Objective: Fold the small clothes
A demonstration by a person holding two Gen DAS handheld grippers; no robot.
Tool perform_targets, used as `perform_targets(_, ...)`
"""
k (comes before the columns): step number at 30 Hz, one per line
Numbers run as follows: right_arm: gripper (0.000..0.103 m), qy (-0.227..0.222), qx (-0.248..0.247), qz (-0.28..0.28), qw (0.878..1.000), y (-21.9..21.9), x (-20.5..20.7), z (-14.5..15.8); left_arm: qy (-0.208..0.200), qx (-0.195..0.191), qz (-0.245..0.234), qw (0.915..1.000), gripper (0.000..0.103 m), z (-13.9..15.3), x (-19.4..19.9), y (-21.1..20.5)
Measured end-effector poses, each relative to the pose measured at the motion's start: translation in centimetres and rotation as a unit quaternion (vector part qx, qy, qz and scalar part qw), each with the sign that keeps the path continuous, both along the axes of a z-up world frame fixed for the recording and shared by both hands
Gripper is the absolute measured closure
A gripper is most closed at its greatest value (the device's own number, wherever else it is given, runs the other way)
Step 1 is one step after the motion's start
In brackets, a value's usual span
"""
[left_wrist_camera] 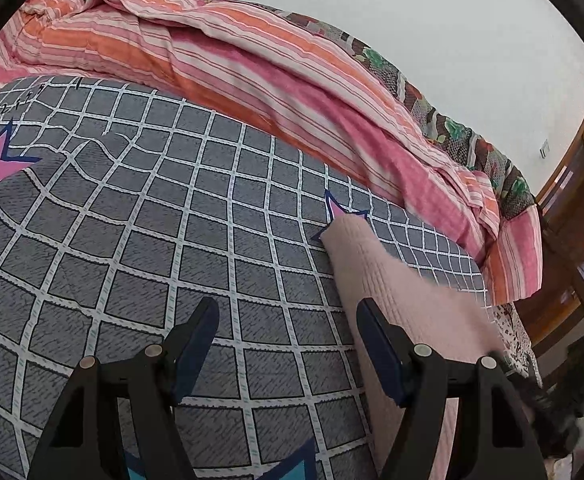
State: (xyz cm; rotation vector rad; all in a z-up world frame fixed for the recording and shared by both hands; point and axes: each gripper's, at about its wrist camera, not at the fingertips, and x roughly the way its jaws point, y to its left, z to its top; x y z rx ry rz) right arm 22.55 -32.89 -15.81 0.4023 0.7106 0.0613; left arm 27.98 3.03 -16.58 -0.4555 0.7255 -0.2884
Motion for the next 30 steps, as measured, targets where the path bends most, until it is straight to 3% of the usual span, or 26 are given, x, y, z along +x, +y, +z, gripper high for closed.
perform_targets(2, 0.089, 0.006, 0.02, -0.008, 1.0, -0.8, -0.2, 0.0, 0.0, 0.001, 0.0, 1.0, 0.034, 0.0, 0.0, 0.1)
perform_targets(4, 0.058, 0.015, 0.033, -0.013, 0.999, -1.3, -0.6, 0.5, 0.0, 0.002, 0.0, 1.0, 0.034, 0.0, -0.1, 0.1)
perform_targets(8, 0.04, 0.018, 0.08, 0.006, 0.997, -1.9, -1.6, 0.9, 0.002, -0.004, -0.003, 1.0, 0.034, -0.1, -0.1, 0.3)
perform_targets(10, 0.023, 0.026, 0.1, 0.03, 0.994, -1.3, -1.8, 0.6, 0.003, -0.011, -0.004, 0.9999, 0.034, -0.1, -0.1, 0.4)
perform_targets(15, 0.021, 0.07, 0.075, 0.042, 0.994, 0.0, -0.6, -1.3, 0.006, -0.021, -0.01, 0.9997, 0.034, -0.1, -0.1, 0.5)
perform_targets(24, 0.017, 0.082, 0.095, 0.044, 0.991, -0.1, 1.0, -2.2, 0.005, -0.035, -0.014, 0.9993, 0.034, 0.0, -0.4, 1.0)
perform_targets(27, 0.022, 0.085, 0.091, 0.058, 0.991, 0.3, 1.5, -2.4, -0.004, -0.034, -0.011, 0.9994, 0.034, 0.3, -0.7, 1.4)
perform_targets(30, 0.039, 0.093, 0.109, 0.077, 0.987, 0.5, 1.9, -2.4, -0.008, -0.037, -0.008, 0.9993, 0.034, 0.5, -0.8, 2.0)
